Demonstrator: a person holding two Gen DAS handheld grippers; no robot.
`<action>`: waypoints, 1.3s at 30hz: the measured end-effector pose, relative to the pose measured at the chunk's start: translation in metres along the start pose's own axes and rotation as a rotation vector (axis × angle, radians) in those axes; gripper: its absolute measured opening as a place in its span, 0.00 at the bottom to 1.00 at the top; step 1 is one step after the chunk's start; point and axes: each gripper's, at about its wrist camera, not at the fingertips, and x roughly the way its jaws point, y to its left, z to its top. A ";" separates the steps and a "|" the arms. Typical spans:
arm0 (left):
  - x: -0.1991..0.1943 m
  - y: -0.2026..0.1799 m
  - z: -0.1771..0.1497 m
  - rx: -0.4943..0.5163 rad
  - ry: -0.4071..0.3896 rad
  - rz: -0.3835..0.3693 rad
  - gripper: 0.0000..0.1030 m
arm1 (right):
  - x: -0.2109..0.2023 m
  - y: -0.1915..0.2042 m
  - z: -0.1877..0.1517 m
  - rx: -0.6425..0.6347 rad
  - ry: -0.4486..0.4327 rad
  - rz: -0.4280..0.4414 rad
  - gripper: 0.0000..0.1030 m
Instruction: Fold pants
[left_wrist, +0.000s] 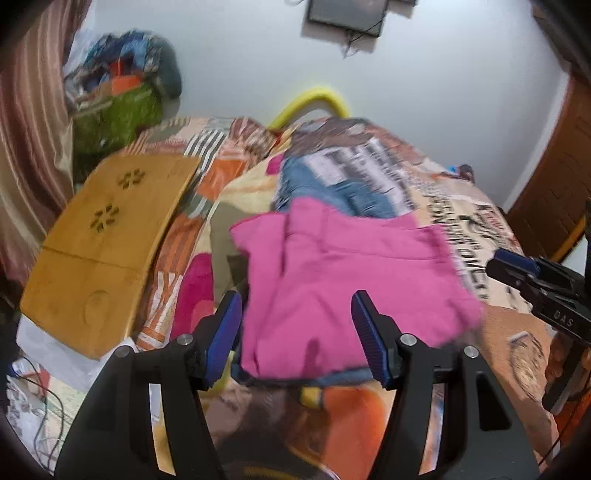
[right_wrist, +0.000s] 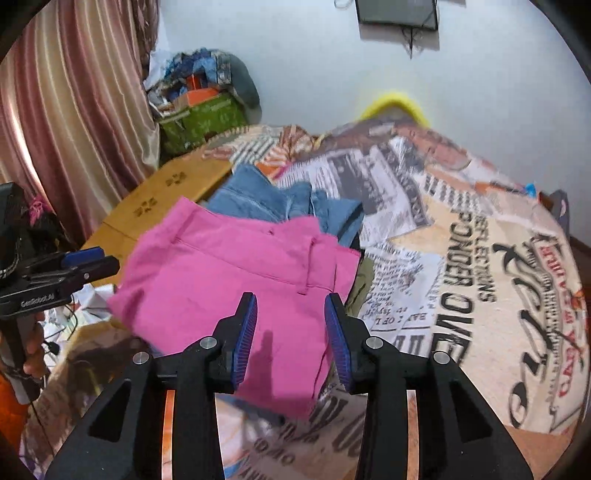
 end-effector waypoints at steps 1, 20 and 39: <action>-0.013 -0.005 0.000 0.011 -0.021 -0.003 0.60 | -0.016 0.005 0.001 -0.007 -0.025 0.001 0.34; -0.304 -0.113 -0.062 0.142 -0.487 -0.066 0.60 | -0.285 0.084 -0.034 -0.056 -0.465 0.093 0.34; -0.368 -0.136 -0.127 0.153 -0.629 -0.037 0.99 | -0.344 0.119 -0.089 -0.073 -0.656 0.028 0.84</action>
